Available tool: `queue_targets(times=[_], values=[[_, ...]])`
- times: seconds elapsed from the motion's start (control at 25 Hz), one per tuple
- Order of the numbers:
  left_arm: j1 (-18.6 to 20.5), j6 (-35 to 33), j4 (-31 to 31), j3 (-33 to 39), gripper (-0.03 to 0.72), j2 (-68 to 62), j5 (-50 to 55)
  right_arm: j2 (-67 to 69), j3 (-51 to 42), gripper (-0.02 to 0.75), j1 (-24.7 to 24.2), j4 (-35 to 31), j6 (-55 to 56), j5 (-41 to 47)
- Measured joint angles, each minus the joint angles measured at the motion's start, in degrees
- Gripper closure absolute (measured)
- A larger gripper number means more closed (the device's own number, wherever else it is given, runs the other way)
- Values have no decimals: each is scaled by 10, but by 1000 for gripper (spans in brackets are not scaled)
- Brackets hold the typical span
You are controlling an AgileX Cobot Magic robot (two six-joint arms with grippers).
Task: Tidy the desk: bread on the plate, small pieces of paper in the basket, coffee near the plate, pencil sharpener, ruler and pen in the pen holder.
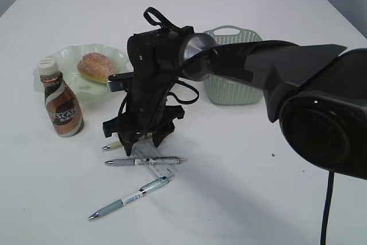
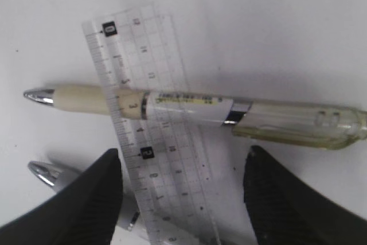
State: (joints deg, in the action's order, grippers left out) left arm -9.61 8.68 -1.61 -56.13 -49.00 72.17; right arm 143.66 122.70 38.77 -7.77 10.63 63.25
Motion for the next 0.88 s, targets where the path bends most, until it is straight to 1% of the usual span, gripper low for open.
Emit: queue_targets(times=[0.12,0.2,0.28,0.4,0.48,0.72,0.88], values=[[0,0,0,0,340,0,0,1,1,246,0,0,0,2],[0,0,0,0,342,0,0,1,3,262,0,0,0,3],[0,0,0,0,344,0,0,2,4,312,0,2,0,5],[0,0,0,0,345,0,0,2,4,462,0,2,0,14],[0,0,0,0,345,0,0,2,7,500,0,2,0,25],[0,0,0,0,345,0,0,5,40,509,0,23,-1,60],[0,0,0,0,347,0,0,6,64,510,0,25,-1,65]])
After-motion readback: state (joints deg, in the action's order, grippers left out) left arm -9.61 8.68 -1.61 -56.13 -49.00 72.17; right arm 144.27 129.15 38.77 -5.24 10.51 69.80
